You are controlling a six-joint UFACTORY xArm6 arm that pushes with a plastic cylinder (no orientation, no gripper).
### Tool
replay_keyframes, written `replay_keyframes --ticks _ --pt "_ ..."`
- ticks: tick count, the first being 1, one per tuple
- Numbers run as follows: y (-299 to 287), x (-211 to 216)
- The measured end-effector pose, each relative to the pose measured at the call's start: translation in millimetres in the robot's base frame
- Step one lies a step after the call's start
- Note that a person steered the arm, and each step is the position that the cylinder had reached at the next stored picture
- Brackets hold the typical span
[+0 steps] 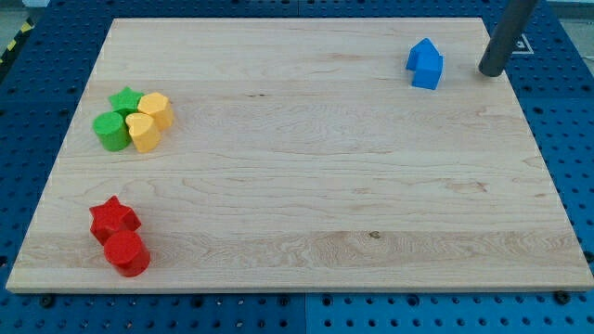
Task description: Push the blue cube left a bit
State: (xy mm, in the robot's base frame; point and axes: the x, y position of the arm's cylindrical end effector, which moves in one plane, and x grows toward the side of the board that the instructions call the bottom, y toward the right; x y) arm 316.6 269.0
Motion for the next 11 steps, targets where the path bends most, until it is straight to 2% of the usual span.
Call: replay_keyframes --ticks 7,11 --pt "-145 4" --pt "-156 4"
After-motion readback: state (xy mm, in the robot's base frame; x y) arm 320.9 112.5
